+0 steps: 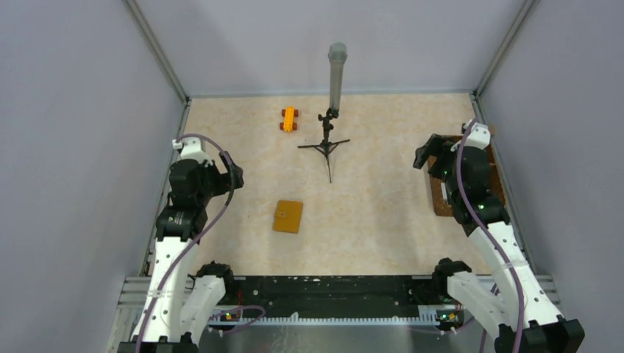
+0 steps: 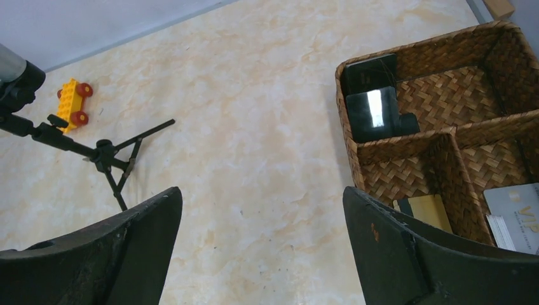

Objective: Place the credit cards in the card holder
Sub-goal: Pick up the card holder from the center of the board.

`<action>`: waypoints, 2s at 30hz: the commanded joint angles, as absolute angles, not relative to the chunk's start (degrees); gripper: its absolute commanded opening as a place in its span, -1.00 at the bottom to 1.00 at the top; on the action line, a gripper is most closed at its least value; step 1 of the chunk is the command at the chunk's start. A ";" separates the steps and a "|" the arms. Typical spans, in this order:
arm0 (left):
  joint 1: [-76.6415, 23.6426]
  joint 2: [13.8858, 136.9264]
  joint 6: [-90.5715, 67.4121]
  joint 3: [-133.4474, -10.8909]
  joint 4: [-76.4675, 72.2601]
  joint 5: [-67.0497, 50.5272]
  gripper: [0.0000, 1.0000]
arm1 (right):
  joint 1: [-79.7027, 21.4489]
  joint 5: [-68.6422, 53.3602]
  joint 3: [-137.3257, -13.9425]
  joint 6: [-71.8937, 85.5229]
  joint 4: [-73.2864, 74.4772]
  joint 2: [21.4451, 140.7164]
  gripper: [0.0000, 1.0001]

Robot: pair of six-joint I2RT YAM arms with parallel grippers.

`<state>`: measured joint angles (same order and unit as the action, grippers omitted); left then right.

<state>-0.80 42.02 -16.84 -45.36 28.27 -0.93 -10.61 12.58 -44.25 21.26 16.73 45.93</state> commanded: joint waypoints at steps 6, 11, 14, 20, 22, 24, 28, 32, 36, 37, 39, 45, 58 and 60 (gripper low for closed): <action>-0.53 43.72 -28.85 -44.84 27.82 -6.85 0.97 | -10.46 -0.33 -44.82 20.14 13.18 46.97 0.90; -1.93 46.71 -40.43 -31.66 15.53 -19.65 0.98 | -10.74 -13.13 -42.75 25.87 8.68 51.10 0.90; -6.08 48.91 -42.76 -26.48 10.60 -16.68 0.97 | -15.08 -16.19 -40.85 29.52 4.34 54.59 0.88; -11.87 54.74 -45.90 -22.20 3.27 -14.74 0.97 | -26.86 -13.93 -38.85 34.86 -2.65 62.63 0.77; -13.46 56.63 -46.46 -22.30 2.60 -15.14 0.97 | -29.83 -14.23 -38.53 36.83 -5.15 66.20 0.70; -14.92 57.93 -46.86 -22.21 2.20 -15.12 0.97 | -32.72 -13.71 -38.37 38.44 -7.32 69.59 0.65; -17.39 60.02 -48.49 -20.70 0.59 -15.30 0.94 | -36.80 -13.14 -37.51 41.49 -11.70 74.45 0.58; -20.70 62.24 -50.15 -20.13 0.44 -14.30 0.91 | -38.45 -12.46 -37.12 42.80 -12.98 77.47 0.50; -25.00 63.17 -53.86 -19.76 -4.24 -14.98 0.89 | -38.77 -10.94 -36.34 42.53 -11.82 77.34 0.47; -26.23 63.31 -55.02 -19.69 -5.62 -15.43 0.90 | -38.76 -10.23 -36.30 42.23 -10.85 77.01 0.46; -28.81 63.66 -56.66 -20.16 -7.89 -15.60 0.90 | -38.83 -8.59 -36.30 41.39 -8.22 76.11 0.46; -37.52 69.65 -57.75 -24.41 -17.80 -14.85 0.94 | -38.76 -2.01 -35.97 40.34 -2.59 72.76 0.45; -39.70 71.03 -46.53 -34.93 -8.37 -10.76 0.97 | -39.10 -3.82 -32.60 44.58 -5.20 72.77 0.44; -39.22 69.87 -43.96 -36.26 0.45 -4.46 0.97 | -39.40 -4.46 -32.88 45.17 -6.53 74.43 0.44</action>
